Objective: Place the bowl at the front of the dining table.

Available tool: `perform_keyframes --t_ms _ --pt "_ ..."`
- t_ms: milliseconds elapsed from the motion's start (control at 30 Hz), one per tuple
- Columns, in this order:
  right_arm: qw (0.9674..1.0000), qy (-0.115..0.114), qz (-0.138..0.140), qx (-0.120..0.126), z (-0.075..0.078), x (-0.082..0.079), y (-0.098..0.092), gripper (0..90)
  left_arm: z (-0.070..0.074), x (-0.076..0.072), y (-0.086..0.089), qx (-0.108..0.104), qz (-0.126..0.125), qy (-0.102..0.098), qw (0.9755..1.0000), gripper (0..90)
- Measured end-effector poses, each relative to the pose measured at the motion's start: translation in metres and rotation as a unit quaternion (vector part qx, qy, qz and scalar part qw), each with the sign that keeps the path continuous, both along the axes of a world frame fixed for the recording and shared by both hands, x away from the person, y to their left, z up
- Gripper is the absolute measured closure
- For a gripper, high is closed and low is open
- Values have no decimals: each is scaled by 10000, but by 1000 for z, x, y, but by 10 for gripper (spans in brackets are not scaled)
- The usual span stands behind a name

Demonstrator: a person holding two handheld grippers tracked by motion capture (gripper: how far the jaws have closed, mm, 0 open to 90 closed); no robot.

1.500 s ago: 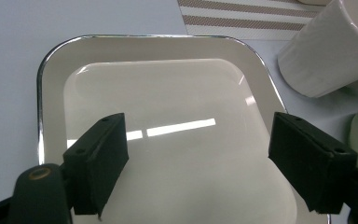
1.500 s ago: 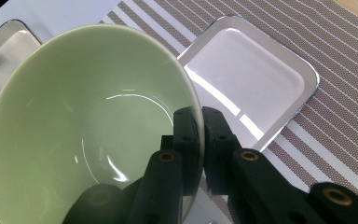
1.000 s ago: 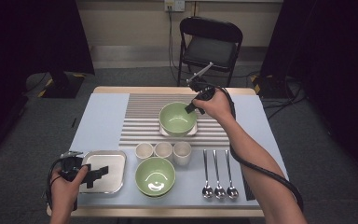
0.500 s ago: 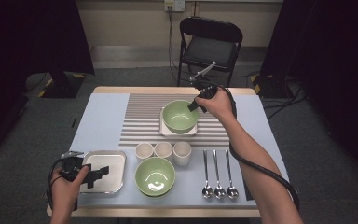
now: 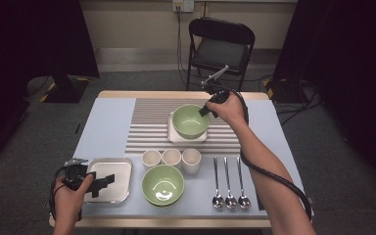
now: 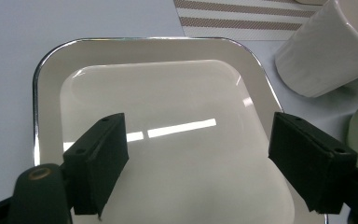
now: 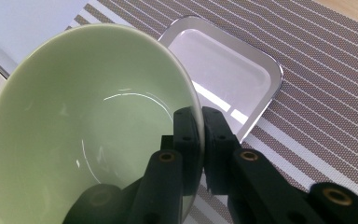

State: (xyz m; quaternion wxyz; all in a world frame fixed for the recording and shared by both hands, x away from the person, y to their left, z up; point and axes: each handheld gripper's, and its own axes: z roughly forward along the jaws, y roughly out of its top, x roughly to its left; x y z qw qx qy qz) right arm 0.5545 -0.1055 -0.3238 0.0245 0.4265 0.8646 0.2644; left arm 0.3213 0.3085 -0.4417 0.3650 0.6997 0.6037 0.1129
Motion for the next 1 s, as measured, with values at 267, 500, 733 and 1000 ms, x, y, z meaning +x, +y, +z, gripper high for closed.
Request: perform_keyframes --t_ms 267,500,733,1000 --pt "10000 -3 -62 14 -1 2 0 857 0 0 -1 -13 -30 9 10000 193" --pt "10000 13 -60 16 -4 5 0 857 -1 1 -1 0 -34 25 10000 193" --pt "9999 57 -86 -12 -10 8 1 857 -1 1 -1 4 -19 35 10000 193" --pt "9999 -4 -135 -82 -13 10 2 857 -2 1 -2 -19 -39 50 10000 192"
